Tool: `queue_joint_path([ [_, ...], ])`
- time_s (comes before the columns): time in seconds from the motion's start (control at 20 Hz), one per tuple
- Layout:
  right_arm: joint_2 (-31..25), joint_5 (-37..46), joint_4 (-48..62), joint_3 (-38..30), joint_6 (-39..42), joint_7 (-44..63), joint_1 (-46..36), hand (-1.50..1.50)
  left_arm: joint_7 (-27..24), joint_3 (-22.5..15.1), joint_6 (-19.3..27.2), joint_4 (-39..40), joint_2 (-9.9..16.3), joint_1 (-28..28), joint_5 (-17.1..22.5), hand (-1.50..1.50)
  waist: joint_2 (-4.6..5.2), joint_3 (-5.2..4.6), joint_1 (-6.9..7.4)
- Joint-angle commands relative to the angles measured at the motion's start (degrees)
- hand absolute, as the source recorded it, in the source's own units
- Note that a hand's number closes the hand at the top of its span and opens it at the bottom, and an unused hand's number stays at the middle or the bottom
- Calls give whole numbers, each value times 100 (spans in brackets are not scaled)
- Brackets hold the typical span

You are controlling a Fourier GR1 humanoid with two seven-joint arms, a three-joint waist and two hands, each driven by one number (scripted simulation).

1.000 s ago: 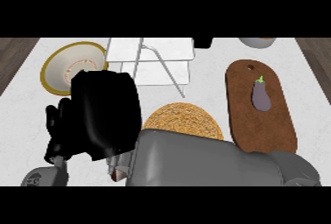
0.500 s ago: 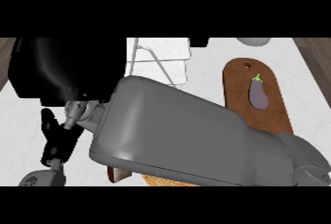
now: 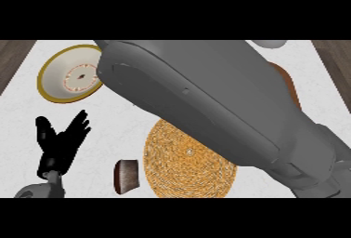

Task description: Pick the bell pepper from the placemat and place it in the tiered shelf

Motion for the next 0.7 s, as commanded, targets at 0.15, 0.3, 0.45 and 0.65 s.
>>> queue_joint_path([
  [0.15, -299, -356, 1113, -668, 507, -918, -184, 150, -324, -24, 14, 440, -144, -194, -109, 0, 58, -6, -5],
  [0.3, -27, -162, 1543, -533, 476, -1124, -103, 150, -16, -52, -86, -3, -10, 14, -54, 0, 36, -1, 54],
  [0.45, 76, 14, 1998, -581, 296, -1512, -179, 150, 19, -63, -7, 14, -144, -54, -34, 0, 43, -3, 59],
  [0.65, 37, 100, 2599, -821, 221, -1762, -457, 150, 116, 29, -35, -175, -9, -88, -2, 0, 43, -2, 94],
])
